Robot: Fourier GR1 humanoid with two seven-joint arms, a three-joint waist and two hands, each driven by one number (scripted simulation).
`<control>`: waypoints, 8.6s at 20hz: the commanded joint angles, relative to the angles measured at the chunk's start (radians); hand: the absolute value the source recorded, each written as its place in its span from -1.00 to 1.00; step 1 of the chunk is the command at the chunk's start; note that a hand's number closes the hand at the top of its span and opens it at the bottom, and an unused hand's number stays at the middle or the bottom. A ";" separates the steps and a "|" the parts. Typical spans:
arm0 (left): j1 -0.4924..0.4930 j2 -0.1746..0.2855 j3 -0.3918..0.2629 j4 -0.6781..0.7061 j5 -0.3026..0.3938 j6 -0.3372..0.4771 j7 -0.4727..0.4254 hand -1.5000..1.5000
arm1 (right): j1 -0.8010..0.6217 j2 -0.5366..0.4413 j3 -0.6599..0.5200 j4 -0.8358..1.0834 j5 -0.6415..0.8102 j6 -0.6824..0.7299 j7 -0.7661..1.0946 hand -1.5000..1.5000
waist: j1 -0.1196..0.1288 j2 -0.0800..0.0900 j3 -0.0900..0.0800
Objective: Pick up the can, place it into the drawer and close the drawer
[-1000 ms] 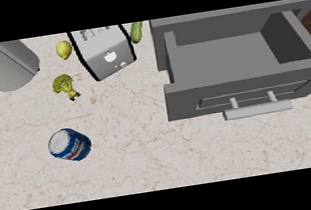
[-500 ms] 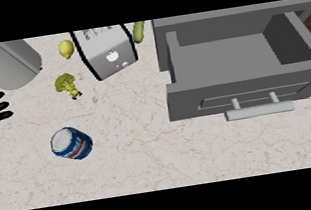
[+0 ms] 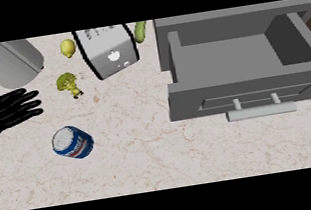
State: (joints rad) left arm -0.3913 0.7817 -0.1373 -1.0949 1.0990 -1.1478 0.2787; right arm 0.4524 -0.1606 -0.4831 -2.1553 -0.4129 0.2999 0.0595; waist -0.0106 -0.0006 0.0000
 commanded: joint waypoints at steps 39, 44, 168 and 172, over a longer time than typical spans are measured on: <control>0.001 -0.338 0.161 0.471 -1.243 0.083 -0.855 -1.00 | -0.034 0.042 -0.137 0.021 -0.058 0.163 0.047 -1.00 | -0.019 0.013 -0.005; -0.082 -0.370 0.138 0.581 -1.240 0.109 -0.840 -1.00 | -0.044 0.017 -0.160 -0.011 -0.090 0.143 0.088 -1.00 | -0.031 0.014 -0.005; -0.970 -0.782 -0.483 0.601 -0.167 1.954 -0.448 -1.00 | -0.120 0.084 -0.162 -0.170 -0.156 0.097 0.298 -1.00 | -0.082 0.019 0.001; -0.990 -0.782 -0.459 0.637 -0.132 1.944 -0.467 -1.00 | -0.097 0.103 -0.185 -0.096 -0.144 0.176 0.211 -1.00 | -0.086 0.020 0.003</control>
State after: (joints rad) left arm -1.3885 0.0000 -0.5919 -0.4597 0.9358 0.7862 -0.1595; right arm 0.3463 -0.0659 -0.6549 -2.2953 -0.5639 0.4282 0.3202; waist -0.0974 0.0200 0.0020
